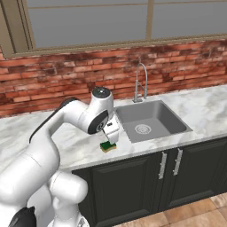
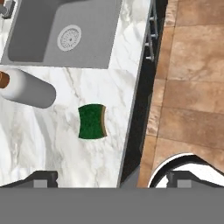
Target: Restock the sink supplies by placing the sponge and soap dispenser on the counter and next to the sink. Make sure the soap dispenser is upright.
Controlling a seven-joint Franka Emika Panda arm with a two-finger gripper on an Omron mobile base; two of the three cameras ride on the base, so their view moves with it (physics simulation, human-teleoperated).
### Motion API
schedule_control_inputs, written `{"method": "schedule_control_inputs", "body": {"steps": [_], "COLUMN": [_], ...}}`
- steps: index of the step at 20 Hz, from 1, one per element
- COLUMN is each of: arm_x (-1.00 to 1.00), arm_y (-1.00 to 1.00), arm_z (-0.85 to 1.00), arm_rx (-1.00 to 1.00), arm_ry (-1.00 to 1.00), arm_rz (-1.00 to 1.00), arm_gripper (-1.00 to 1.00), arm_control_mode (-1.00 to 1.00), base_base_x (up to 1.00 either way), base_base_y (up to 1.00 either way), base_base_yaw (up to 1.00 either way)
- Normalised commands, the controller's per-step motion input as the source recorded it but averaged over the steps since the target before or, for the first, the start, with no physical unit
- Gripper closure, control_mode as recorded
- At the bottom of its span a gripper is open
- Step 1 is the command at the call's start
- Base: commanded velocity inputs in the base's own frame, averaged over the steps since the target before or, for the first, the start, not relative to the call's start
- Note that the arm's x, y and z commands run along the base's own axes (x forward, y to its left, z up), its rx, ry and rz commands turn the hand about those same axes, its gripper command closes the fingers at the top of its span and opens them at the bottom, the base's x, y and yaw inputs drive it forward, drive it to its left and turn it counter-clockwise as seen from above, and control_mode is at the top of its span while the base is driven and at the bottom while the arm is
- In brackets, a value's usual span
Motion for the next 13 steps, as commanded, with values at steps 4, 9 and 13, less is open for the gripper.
{"method": "schedule_control_inputs", "body": {"steps": [4, 9, 13], "arm_x": [-0.28, -0.08, 0.0], "arm_y": [0.36, 0.43, 0.47], "arm_z": [0.65, 0.07, -0.08], "arm_rx": [0.0, 0.0, 0.0], "arm_ry": [-0.12, -0.05, -0.02], "arm_rz": [-0.04, 0.0, 0.0], "arm_gripper": [-1.0, -1.0, -1.0], "arm_control_mode": [-1.0, -1.0, -1.0], "base_base_x": [0.0, 0.0, 0.0], "base_base_y": [0.0, 0.0, 0.0], "base_base_yaw": [0.0, 0.0, 0.0]}}
